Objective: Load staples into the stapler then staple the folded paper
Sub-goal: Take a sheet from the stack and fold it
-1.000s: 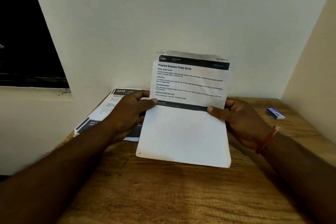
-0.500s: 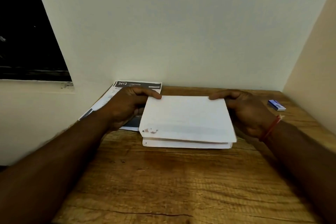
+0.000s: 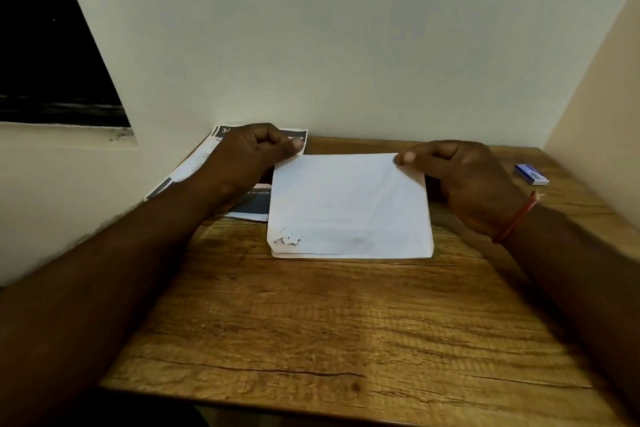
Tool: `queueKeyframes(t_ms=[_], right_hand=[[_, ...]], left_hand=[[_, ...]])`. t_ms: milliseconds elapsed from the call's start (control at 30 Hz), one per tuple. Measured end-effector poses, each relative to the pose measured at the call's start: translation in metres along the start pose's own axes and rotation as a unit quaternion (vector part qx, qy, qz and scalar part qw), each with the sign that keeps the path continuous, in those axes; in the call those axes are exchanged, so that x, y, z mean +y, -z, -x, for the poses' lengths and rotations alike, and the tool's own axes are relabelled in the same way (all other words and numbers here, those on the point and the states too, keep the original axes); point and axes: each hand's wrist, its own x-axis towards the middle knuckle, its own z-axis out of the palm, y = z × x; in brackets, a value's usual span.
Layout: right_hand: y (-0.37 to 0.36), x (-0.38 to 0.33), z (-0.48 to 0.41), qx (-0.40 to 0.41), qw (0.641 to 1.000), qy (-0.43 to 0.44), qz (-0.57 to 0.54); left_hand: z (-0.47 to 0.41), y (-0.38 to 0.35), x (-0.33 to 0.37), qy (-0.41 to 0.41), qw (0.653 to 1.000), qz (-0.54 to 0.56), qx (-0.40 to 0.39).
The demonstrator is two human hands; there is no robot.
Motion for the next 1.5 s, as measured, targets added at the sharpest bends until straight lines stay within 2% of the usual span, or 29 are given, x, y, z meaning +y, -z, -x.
queueKeyframes(t_ms=[67,167,233,367,467,633,767,933,1233,1500], right_hand=[[-0.002,0.001,0.003,0.002,0.998,0.037,0.053],[-0.004,0.000,0.006,0.003,0.988,0.086,0.129],[-0.006,-0.001,0.005,-0.003,0.983,0.111,0.143],[-0.010,-0.005,0.009,-0.055,0.990,0.111,0.073],[-0.013,-0.007,0.012,-0.061,0.992,0.089,0.072],[-0.018,-0.010,0.016,-0.056,0.998,0.010,0.019],[-0.023,-0.011,0.018,-0.046,0.995,-0.006,0.090],[-0.022,-0.019,0.022,-0.136,0.960,0.034,0.243],[-0.018,-0.018,0.018,-0.216,0.940,0.013,0.263],[0.009,-0.020,0.006,-0.157,0.958,-0.019,0.240]], left_hand=[[0.002,-0.001,0.000,-0.038,0.995,-0.089,0.003],[0.008,-0.003,0.007,-0.103,0.960,-0.260,-0.017],[0.012,-0.008,0.016,-0.115,0.946,-0.302,-0.020],[0.023,-0.024,0.030,-0.103,0.946,-0.304,-0.057],[0.027,-0.035,0.032,-0.079,0.946,-0.303,-0.079],[0.030,-0.041,0.033,-0.055,0.936,-0.327,-0.115],[0.036,-0.045,0.036,-0.065,0.923,-0.350,-0.144],[0.047,-0.050,0.034,-0.106,0.914,-0.344,-0.189],[0.051,-0.058,0.027,-0.110,0.909,-0.331,-0.228],[0.042,-0.034,0.032,-0.133,0.897,-0.368,-0.203]])
